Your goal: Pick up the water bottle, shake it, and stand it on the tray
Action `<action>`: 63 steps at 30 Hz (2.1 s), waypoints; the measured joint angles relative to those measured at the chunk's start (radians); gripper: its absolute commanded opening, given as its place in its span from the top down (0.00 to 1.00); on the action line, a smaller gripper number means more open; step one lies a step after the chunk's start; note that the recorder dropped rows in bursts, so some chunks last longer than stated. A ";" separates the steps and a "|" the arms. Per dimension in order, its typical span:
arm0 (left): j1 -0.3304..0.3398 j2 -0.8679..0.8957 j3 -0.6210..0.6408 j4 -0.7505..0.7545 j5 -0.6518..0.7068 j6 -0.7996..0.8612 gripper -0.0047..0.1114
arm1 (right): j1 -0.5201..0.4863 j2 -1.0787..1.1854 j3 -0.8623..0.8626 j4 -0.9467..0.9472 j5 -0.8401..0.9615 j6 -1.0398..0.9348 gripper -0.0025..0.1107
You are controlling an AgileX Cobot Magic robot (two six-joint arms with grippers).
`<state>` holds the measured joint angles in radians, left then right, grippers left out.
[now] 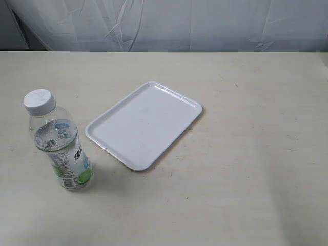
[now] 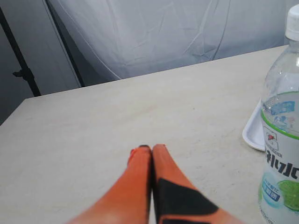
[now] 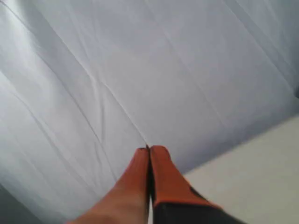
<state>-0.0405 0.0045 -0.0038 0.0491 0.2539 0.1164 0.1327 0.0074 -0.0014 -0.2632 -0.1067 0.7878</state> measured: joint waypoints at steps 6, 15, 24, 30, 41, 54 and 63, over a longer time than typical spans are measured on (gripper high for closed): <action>0.000 0.000 0.000 0.000 0.000 0.000 0.96 | 0.000 -0.002 0.000 0.063 -0.285 0.050 0.98; 0.000 0.000 0.000 0.000 0.000 0.000 0.96 | 0.000 0.001 -0.064 0.031 -0.347 0.379 0.98; 0.000 0.000 0.000 0.000 0.000 0.000 0.96 | 0.000 0.430 -0.419 -0.996 -0.339 0.846 0.98; 0.000 0.000 0.000 0.000 0.000 0.000 0.96 | 0.037 1.086 -0.670 -1.412 -0.690 1.055 0.98; 0.000 0.000 0.000 0.000 0.000 0.000 0.96 | 0.759 1.620 -0.902 -1.481 -0.259 0.895 0.46; 0.000 0.000 0.000 0.000 0.000 0.000 0.96 | 0.928 1.774 -1.055 -1.456 -0.052 0.890 0.13; 0.000 0.000 0.000 0.000 0.000 0.000 0.96 | 0.975 1.781 -1.078 -1.436 -0.042 0.890 0.13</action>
<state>-0.0405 0.0045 -0.0038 0.0491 0.2539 0.1164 1.1080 1.7884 -1.0794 -1.6991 -0.1487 1.6773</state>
